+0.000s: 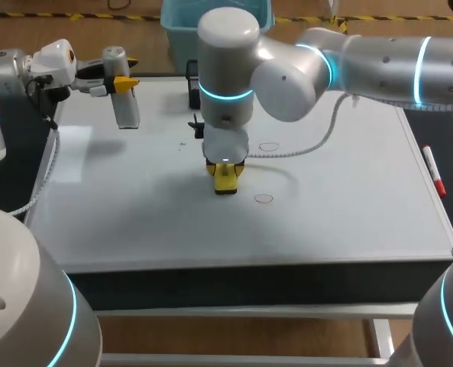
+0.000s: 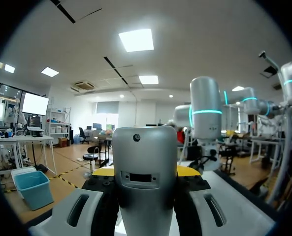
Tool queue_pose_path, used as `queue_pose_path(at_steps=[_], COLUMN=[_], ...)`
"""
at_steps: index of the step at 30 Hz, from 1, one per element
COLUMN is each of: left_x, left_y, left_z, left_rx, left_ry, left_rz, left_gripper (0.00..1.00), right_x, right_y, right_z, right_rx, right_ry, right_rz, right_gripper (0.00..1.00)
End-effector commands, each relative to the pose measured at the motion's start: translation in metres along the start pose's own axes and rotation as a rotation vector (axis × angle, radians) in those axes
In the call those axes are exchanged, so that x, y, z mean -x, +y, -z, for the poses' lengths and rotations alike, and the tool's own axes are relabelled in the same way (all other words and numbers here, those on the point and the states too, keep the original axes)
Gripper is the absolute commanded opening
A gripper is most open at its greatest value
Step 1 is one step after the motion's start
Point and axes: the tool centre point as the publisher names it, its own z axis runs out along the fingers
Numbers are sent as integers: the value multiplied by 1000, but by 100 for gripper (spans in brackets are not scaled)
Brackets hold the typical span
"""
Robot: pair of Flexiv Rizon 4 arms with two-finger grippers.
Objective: Pick up the inspection probe, press it on each red-marked spot on the whiteboard one by one, put down the probe, pick up the eraser, and wipe off all the red marks.
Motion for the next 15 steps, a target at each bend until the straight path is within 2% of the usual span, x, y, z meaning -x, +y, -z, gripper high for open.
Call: queue_pose_path(at_steps=[1, 15], left_x=[0, 0], left_y=[-1, -1], left_z=[0, 0], left_rx=[1, 1], left_ry=[1, 1], left_rz=[1, 1], left_gripper=[0, 0], right_x=[-9, -49], right_y=[-1, -4], right_z=[0, 0], right_rx=[-9, -17], right_ry=[-2, 8], right_rz=[-14, -98], right_gripper=[0, 0])
